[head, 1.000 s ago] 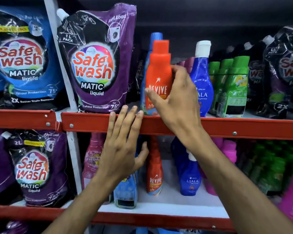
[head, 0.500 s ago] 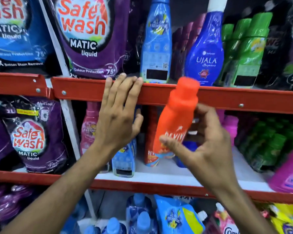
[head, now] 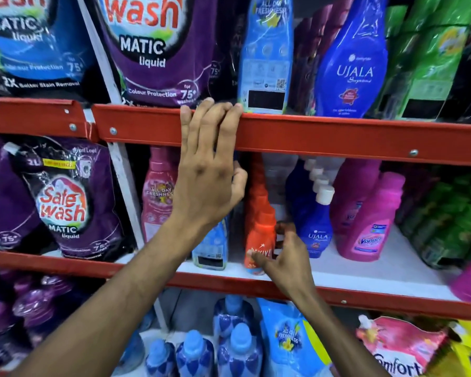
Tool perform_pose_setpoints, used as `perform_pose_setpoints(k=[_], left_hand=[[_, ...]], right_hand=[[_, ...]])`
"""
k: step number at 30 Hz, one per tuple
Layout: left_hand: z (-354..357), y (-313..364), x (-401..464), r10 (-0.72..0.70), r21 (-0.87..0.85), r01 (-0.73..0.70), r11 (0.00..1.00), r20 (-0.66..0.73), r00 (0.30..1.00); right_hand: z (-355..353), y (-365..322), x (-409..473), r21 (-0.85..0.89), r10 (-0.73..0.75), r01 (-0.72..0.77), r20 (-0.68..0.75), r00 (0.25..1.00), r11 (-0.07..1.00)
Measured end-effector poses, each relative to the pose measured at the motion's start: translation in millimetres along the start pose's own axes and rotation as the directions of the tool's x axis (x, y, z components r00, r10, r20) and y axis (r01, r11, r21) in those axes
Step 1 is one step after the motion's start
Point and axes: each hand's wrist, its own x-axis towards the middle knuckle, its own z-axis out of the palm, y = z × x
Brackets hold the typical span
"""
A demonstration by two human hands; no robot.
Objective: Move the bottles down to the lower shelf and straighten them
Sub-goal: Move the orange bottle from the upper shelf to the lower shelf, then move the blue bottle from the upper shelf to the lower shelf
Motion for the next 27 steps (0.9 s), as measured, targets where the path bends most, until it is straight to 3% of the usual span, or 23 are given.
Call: perform_pose_setpoints(k=[9, 12, 14, 16, 19, 23, 27], left_hand=[[1.3, 1.5, -0.1, -0.013, 0.017, 0.013, 1.0, 0.002, 1.0], [2.0, 0.5, -0.4, -0.004, 0.038, 0.004, 0.999, 0.006, 1.0], [2.5, -0.2, -1.4, -0.007, 0.039, 0.007, 0.999, 0.011, 1.0], [3.4, 3.0, -1.8, -0.023, 0.031, 0.023, 0.999, 0.008, 1.0], [4.6, 9.5, -3.0, -0.07, 0.035, 0.07, 0.997, 0.005, 0.998], [5.8, 22.4, -0.9, -0.113, 0.04, 0.113, 0.993, 0.008, 0.994], [9.2, 34.0, 0.2, -0.067, 0.058, 0.065, 0.996, 0.037, 0.997]], right_hand=[[-1.7, -1.8, -1.2, -0.036, 0.007, -0.006, 0.04, 0.999, 0.999], [-17.4, -14.5, -9.7, -0.195, -0.134, 0.118, -0.071, 0.988, 0.974], [-33.9, -32.8, -14.3, -0.252, -0.334, 0.272, -0.25, 0.909, 0.929], [-56.8, -56.8, -15.1, -0.317, -0.514, 0.412, -0.393, 0.763, 0.854], [-86.9, -85.3, -4.3, -0.46, -0.653, 0.471, -0.43, 0.623, 0.753], [-119.5, -107.2, 18.0, -0.629, -0.7, 0.379, -0.399, 0.593, 0.679], [-143.3, -126.0, 40.6, -0.64, -0.651, 0.284, -0.455, 0.608, 0.714]])
